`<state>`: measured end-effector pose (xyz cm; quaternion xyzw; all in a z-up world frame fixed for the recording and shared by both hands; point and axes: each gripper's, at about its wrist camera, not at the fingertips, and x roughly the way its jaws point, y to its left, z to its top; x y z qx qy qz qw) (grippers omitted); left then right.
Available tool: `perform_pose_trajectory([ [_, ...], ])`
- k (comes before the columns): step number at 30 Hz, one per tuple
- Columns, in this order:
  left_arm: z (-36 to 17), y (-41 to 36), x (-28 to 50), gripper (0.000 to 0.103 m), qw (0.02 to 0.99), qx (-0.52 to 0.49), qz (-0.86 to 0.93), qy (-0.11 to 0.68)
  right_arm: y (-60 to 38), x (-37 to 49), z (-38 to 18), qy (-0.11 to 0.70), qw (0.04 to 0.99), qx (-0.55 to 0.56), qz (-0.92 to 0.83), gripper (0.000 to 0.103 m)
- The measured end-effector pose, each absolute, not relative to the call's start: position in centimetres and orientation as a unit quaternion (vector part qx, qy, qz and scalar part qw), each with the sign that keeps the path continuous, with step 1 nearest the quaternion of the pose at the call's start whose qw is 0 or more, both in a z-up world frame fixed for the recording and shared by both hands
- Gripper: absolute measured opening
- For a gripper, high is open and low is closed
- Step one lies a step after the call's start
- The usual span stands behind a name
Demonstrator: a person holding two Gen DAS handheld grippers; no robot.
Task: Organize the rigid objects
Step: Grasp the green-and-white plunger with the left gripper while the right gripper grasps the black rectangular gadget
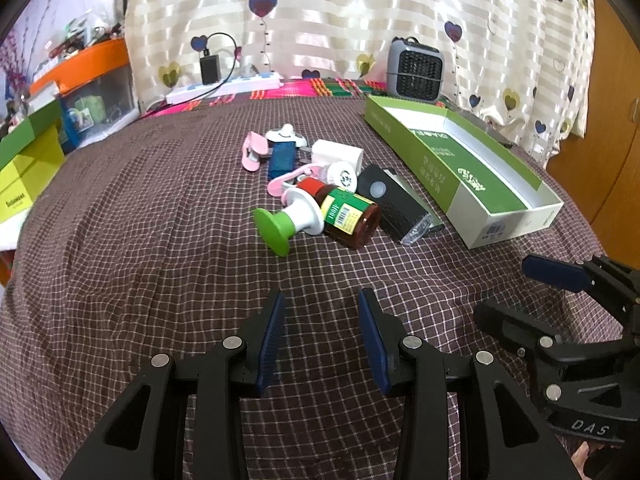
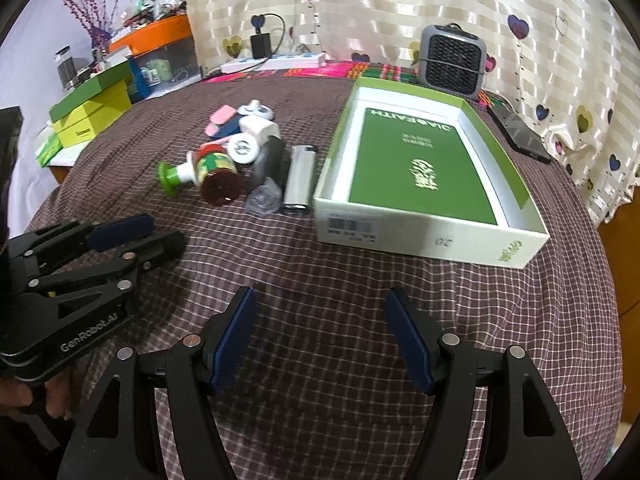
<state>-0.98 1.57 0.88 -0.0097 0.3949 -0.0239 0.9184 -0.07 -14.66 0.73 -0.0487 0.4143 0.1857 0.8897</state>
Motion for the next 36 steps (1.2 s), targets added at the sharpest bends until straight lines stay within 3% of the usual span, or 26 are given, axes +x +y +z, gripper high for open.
perform_pose_trajectory([
  [8, 2.2, 3.7, -0.9, 0.037, 0.923, -0.051, -0.039, 0.380, -12.8, -0.8, 2.3, 0.392, 0.891, -0.052, 0.223, 0.067],
  [19, 2.7, 5.2, 1.5, 0.037, 0.920, -0.086, -0.054, 0.379, -10.5, 1.2, 3.4, 0.375, 0.891, -0.058, 0.251, 0.051],
  [36, 1.4, 5.8, 5.2, 0.037, 0.912, -0.066, -0.091, 0.393, -9.0, 5.1, 2.7, 0.395, 0.882, -0.085, 0.242, 0.051],
])
